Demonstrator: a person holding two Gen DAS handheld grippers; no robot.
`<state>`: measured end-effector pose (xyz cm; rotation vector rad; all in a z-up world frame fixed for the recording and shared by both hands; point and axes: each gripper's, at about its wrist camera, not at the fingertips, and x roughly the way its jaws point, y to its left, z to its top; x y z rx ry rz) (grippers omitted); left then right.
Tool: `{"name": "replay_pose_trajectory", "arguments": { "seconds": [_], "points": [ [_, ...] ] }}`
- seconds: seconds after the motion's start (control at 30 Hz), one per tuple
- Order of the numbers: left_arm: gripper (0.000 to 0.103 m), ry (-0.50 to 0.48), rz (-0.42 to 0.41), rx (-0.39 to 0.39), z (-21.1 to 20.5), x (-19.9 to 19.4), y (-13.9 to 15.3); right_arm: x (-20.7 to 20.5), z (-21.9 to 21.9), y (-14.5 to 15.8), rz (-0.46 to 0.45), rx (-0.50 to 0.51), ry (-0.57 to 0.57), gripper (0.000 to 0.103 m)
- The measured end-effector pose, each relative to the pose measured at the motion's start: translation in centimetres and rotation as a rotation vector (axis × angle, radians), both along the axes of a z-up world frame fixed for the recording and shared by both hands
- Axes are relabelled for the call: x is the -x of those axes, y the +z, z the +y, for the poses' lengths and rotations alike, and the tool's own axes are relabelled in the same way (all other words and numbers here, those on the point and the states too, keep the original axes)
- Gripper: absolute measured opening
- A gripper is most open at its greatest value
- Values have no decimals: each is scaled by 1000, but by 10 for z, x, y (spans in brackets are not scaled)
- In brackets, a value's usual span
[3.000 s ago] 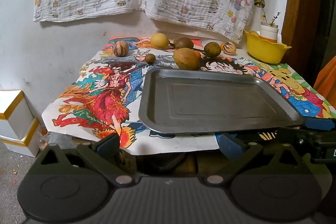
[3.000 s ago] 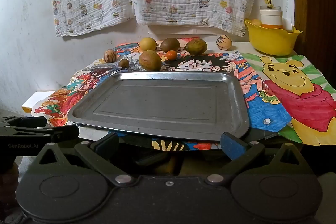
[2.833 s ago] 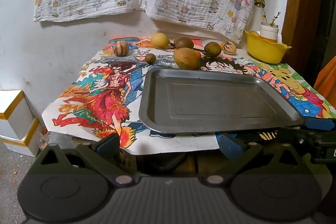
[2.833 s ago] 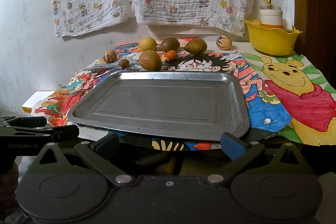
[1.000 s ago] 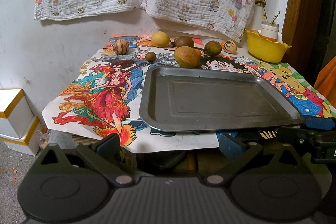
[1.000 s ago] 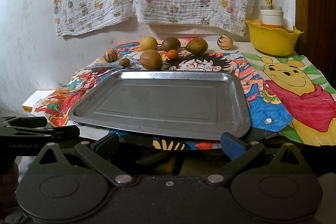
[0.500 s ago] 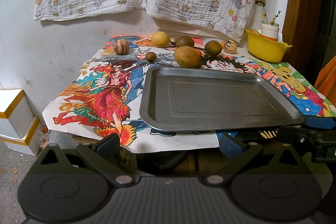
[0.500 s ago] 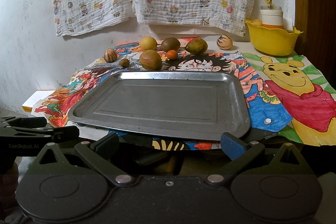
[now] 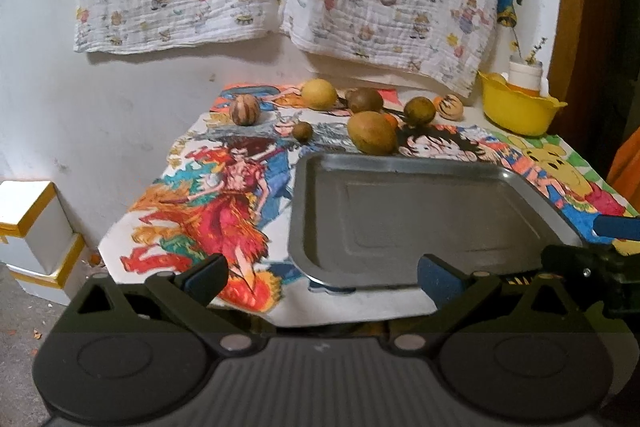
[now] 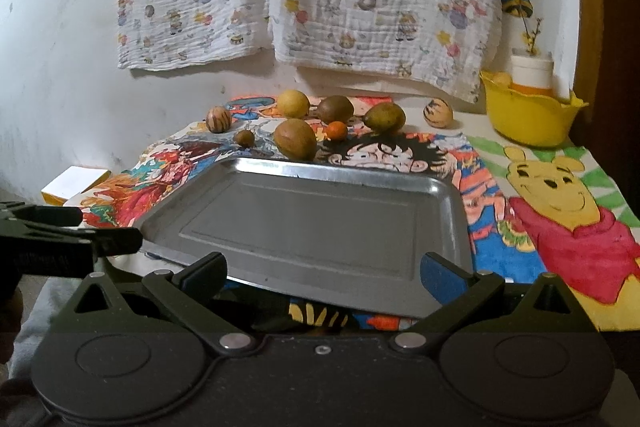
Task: Organize fruits
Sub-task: 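Move left tool toward the striped round fruit while right tool approaches the small brown fruit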
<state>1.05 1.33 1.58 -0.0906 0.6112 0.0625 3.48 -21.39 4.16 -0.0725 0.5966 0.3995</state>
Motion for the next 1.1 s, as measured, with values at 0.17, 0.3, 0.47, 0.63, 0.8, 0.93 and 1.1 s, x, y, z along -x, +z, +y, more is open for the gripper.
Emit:
{"name": "replay_pose_trajectory", "arguments": {
  "seconds": [0.17, 0.3, 0.47, 0.63, 0.8, 0.93, 1.1],
  "points": [
    [102, 22, 1, -8, 7, -10, 6, -12, 6, 3, -16, 15, 15, 103],
    [102, 38, 6, -12, 13, -20, 10, -25, 12, 4, -16, 29, 34, 103],
    [102, 56, 18, -17, 21, -37, 13, -41, 22, 6, -16, 45, 58, 103],
    [102, 69, 31, -35, 31, -58, 17, -62, 33, 7, -16, 64, 75, 103],
    [102, 86, 38, -48, 44, -85, 23, -87, 43, 8, -12, 73, 88, 103],
    [102, 87, 48, -52, 53, -108, 26, -108, 51, 10, -5, 89, 89, 103],
    [102, 80, 71, -54, 63, -136, 26, -132, 61, 12, 3, 105, 87, 103]
  ]
}}
